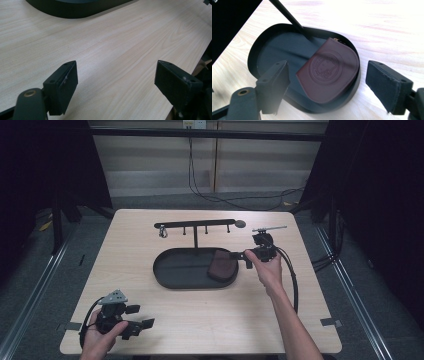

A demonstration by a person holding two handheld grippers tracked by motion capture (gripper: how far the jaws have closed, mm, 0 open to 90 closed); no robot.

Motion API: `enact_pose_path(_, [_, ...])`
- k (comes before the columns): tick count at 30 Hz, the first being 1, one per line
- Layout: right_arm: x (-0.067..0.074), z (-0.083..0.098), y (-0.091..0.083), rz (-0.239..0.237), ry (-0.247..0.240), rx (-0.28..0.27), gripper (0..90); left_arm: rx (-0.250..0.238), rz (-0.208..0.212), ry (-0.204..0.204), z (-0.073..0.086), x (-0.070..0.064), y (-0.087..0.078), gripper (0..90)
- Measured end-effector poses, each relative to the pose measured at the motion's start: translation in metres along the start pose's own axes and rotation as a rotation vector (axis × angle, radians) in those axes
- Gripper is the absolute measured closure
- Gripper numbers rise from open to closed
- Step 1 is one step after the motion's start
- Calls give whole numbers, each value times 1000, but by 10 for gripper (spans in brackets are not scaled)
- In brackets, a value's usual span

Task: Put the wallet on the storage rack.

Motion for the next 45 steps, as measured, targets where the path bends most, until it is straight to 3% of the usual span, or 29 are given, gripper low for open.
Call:
enact_pose_path(15, [-3,32,-25,-5,-38,-42,159,-6,-6,-2,0,1,-2,188])
enact_pose_path(29, [-13,66,-55,46,-52,-80,192,-21,-17,-11,1,2,-4,189])
enact_pose_path(45, [-29,126,-85,114,-54,-93,184,-20,-21,-13,1,2,-5,189])
Point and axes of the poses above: each handheld gripper's, and its own axes: y roughly forward along the jaws, z roughly out of its underside, x roughly to its left, the point moved 2 cm from there along y, roughly forward along the jaws, and after that the axes turned 8 degrees about z, right-handed, at the moved point
